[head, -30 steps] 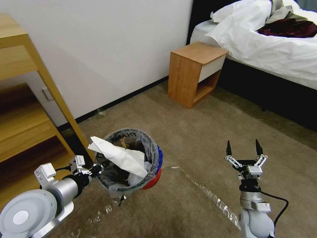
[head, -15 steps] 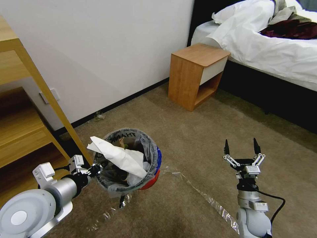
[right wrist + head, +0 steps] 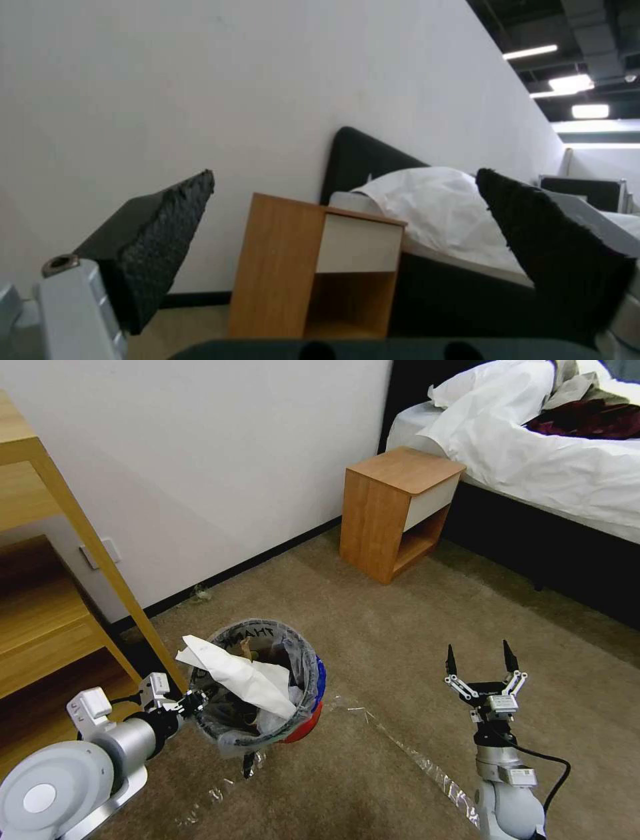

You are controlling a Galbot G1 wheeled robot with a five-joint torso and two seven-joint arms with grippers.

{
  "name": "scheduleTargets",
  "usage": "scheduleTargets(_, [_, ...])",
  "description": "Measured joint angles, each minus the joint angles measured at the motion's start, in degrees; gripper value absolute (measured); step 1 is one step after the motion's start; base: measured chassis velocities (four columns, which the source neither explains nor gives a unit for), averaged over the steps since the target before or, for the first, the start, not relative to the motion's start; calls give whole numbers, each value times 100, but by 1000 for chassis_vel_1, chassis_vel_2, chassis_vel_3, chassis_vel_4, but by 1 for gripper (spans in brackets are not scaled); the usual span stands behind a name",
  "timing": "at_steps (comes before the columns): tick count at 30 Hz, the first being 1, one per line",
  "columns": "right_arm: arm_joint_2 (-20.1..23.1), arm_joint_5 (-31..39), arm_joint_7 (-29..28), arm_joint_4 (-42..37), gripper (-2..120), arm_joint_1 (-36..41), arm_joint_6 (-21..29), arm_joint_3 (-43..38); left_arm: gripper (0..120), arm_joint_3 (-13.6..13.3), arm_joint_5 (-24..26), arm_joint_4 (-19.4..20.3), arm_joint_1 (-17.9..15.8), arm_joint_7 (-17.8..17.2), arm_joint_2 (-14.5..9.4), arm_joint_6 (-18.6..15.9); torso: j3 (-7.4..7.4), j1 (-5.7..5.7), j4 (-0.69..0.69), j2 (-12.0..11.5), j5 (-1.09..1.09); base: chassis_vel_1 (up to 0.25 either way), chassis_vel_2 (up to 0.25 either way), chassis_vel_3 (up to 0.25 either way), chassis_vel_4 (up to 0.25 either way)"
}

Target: Pick up the trash bin and place the garbage on the floor into it.

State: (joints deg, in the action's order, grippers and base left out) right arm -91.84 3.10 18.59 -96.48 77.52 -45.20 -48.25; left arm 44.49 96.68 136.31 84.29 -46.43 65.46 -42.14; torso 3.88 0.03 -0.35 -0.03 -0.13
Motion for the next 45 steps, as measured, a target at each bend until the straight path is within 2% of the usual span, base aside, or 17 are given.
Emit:
scheduleTargets(26, [-30,-3,186,127,100,-57,-12,-23,0,2,-33,13,-13,9,2,0,0,0,0,0,0,0,0,0,0])
scheduleTargets(45, [-30,-48,200,172,100,-124,-7,-55,0,14,-15,-8,-34,15,-61,0,0,0,0,0,0,-56,61,66,-66])
